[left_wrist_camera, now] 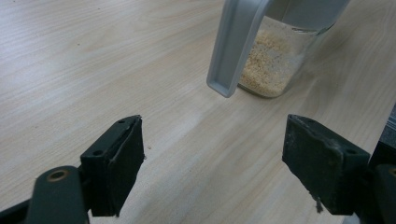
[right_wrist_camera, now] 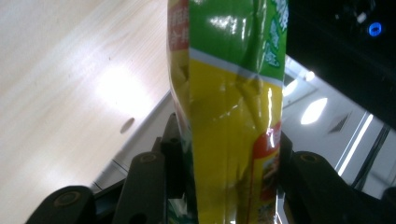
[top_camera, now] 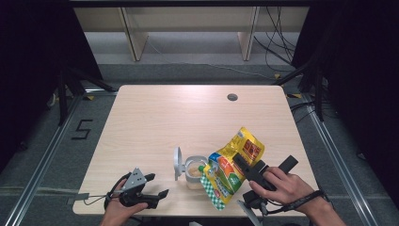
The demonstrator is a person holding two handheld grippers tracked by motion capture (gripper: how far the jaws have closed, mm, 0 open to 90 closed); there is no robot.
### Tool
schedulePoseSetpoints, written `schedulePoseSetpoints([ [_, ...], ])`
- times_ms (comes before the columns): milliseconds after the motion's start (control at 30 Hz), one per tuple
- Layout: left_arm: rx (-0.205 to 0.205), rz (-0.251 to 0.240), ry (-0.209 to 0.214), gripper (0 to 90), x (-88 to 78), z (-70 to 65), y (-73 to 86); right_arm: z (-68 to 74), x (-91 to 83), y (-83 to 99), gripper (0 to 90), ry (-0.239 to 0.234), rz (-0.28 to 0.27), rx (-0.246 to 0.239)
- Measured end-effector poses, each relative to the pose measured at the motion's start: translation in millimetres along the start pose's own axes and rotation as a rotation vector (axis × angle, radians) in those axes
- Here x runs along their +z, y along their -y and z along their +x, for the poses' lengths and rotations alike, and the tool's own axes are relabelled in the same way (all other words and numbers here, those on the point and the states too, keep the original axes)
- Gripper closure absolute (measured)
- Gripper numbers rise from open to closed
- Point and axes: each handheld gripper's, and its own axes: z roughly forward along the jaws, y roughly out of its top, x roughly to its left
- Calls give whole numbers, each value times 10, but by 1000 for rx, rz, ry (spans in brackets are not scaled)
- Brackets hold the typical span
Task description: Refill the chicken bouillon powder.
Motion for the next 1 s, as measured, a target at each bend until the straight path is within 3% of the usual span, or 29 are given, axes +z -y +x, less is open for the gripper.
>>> schedulePoseSetpoints([
  [67,-7,-11,4,203,7,1,0,66,2,-14,632,6,9,77],
  [233,-17,-13,3,204,18,-4,1,185,-10,-58,633,57,-3,163],
  [333,-4,-10,2,204,5,0,1,244,-21,-84,635,75,-20,292],
  [400,-28,-9,-2,204,4,-4,6,287,-28,-96,636,81,-25,365],
  [500,-12,-13,3,203,4,7,7,346,-26,-123,637,106,-39,428],
  [533,-10,-9,-1,203,1,6,5,374,-22,-136,637,103,-47,441],
  [567,-34,-13,1,203,6,-11,8,399,-20,-145,637,94,-50,464],
  [667,-17,-13,2,204,9,-6,6,474,-14,-152,638,85,-55,540],
  [767,-13,-16,4,203,15,0,2,512,6,-128,640,88,-74,565],
  [800,-35,-14,1,204,15,-9,6,537,6,-125,641,70,-75,608],
  [867,-26,-9,-2,203,6,-5,6,574,17,-124,641,59,-89,690],
  [967,-8,-14,5,203,3,-3,-3,561,60,-107,642,65,-139,694],
  [1000,-10,-14,1,203,-1,-7,-2,580,68,-116,642,46,-149,738],
])
